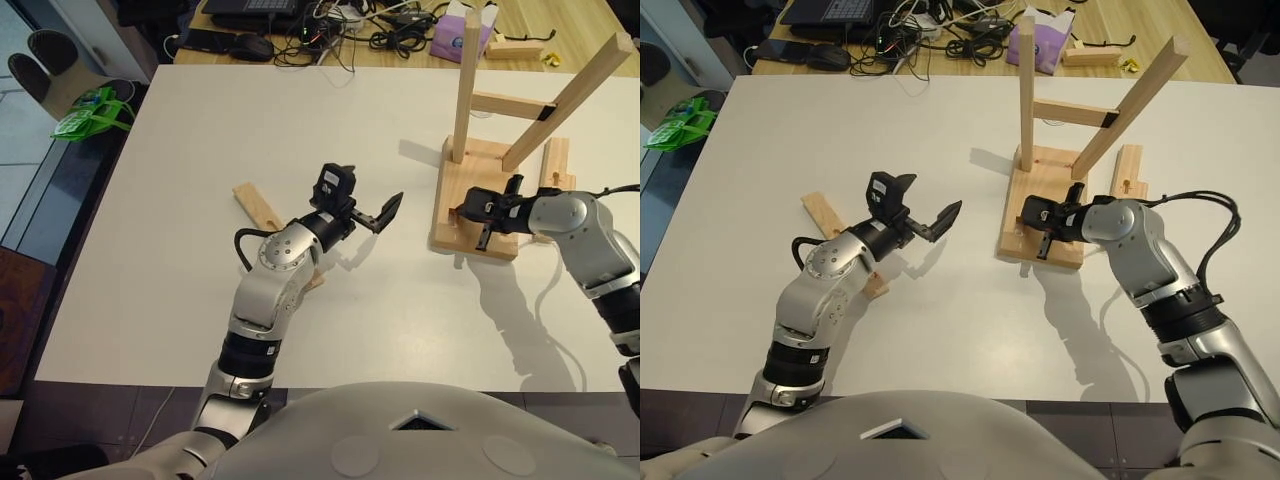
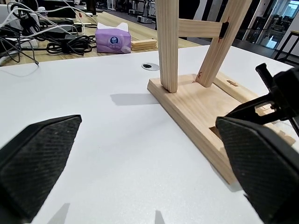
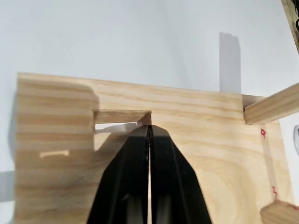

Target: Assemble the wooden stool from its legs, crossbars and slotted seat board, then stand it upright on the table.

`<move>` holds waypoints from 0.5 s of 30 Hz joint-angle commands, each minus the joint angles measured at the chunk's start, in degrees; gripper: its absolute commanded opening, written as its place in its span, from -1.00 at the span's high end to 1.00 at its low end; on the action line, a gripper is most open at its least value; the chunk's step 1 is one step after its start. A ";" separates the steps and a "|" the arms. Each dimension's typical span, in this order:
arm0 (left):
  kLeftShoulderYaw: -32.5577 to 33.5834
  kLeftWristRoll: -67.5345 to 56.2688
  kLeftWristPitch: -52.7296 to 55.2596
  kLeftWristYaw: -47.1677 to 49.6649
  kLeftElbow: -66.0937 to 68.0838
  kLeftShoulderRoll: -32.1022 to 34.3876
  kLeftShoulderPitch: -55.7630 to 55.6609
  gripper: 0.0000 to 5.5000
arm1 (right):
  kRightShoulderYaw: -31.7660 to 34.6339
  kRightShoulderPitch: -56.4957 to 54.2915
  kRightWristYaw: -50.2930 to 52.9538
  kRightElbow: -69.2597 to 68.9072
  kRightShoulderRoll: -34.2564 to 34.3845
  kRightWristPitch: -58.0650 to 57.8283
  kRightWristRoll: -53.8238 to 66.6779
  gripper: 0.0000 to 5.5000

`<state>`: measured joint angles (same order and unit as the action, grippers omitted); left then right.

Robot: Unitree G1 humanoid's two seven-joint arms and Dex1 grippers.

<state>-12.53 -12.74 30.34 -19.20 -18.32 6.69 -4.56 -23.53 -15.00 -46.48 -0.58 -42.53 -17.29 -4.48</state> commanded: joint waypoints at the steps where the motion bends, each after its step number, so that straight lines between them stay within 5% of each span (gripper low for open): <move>1: 4.06 -2.52 2.53 0.98 -8.09 0.80 -2.40 -0.95 | 7.77 3.94 0.39 -11.85 1.63 -9.15 7.28 1.00; 6: 7.66 -3.62 4.47 2.73 -12.22 2.13 -1.21 -0.95 | 24.83 12.00 -1.32 -21.54 -1.19 -8.91 17.29 1.00; 11: 7.98 -3.95 4.51 4.38 -12.78 1.68 1.10 -0.96 | 35.62 30.25 -14.89 -16.29 -11.08 1.23 18.54 0.71; 15: 9.48 -3.16 2.11 5.88 -12.66 1.69 2.34 -0.96 | 40.47 32.71 -17.55 -0.51 -11.16 4.31 19.66 0.48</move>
<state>-4.31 -16.60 33.90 -14.27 -30.82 8.40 -2.70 15.35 16.83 -63.44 -8.00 -54.02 -14.71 15.03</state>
